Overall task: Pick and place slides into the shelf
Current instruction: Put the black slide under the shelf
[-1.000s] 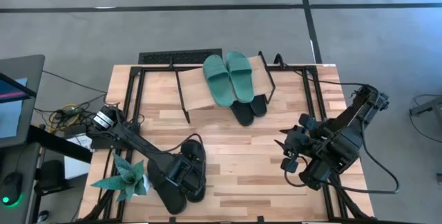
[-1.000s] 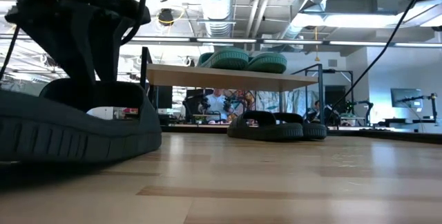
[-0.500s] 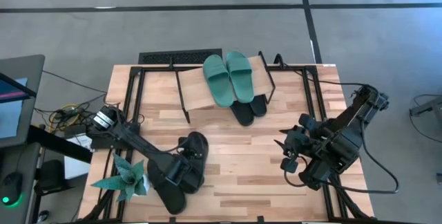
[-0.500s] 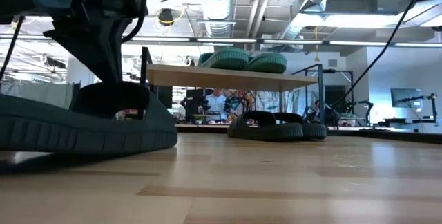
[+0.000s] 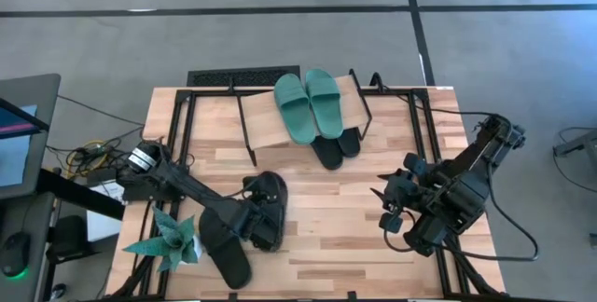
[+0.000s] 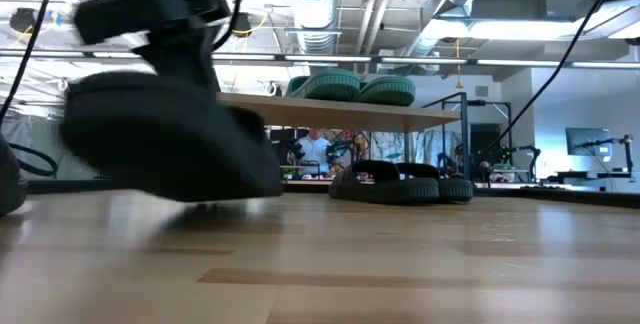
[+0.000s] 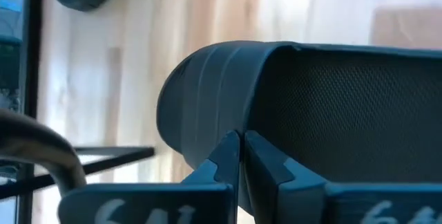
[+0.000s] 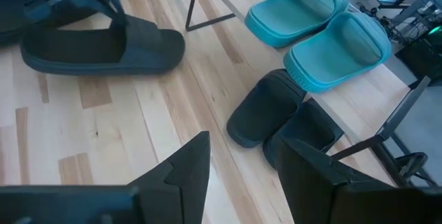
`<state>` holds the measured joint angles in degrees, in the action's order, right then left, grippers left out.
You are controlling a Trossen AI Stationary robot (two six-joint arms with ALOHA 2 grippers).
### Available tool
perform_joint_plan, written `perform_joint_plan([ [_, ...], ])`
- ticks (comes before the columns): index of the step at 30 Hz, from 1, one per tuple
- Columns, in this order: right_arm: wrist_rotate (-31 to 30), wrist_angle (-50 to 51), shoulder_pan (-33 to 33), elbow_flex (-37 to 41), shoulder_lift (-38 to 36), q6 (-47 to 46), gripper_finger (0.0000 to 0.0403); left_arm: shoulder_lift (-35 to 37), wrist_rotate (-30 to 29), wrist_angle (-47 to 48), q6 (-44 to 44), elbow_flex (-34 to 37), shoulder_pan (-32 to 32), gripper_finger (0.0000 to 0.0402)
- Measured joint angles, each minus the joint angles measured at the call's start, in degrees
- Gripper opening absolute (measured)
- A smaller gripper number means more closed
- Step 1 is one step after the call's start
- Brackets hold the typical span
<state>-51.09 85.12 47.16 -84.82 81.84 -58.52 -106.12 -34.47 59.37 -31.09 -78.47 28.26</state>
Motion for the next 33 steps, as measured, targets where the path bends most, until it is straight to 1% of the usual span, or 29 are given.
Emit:
perform_joint_plan([
  [4,-0.02,0.17,0.00,0.00,0.00,0.00,0.0154,0.00,-1.83,-1.51,1.12,-1.42,-2.23,0.0000],
  [6,-0.02,0.17,0.00,0.00,0.00,0.00,0.0154,0.00,-1.74,-3.30,2.96,-1.56,-3.41,0.0000],
  [10,-0.02,0.16,0.00,0.00,-0.01,0.00,0.0154,0.00,-0.17,-6.91,7.31,-1.56,-5.04,0.0000],
  [14,-0.02,0.15,0.00,0.00,-0.02,0.00,0.0154,0.00,0.40,-10.37,9.40,-1.56,-6.48,0.0000],
  [17,-0.02,0.17,0.00,0.00,-0.02,0.03,0.0154,-0.07,2.01,-12.54,10.42,-1.56,-7.54,0.0000],
  [23,-0.03,0.72,0.00,0.00,-0.01,0.04,0.0154,-2.97,5.31,-15.59,12.40,-1.62,-8.44,0.0000],
  [26,-0.04,0.95,0.00,-0.02,-0.02,0.00,0.0154,-4.21,4.84,-16.98,12.48,-1.77,-8.46,0.0000],
  [33,-0.02,1.29,0.00,-0.02,0.00,-0.44,0.0154,-4.22,3.21,-17.20,12.72,-1.97,-8.62,0.0003],
])
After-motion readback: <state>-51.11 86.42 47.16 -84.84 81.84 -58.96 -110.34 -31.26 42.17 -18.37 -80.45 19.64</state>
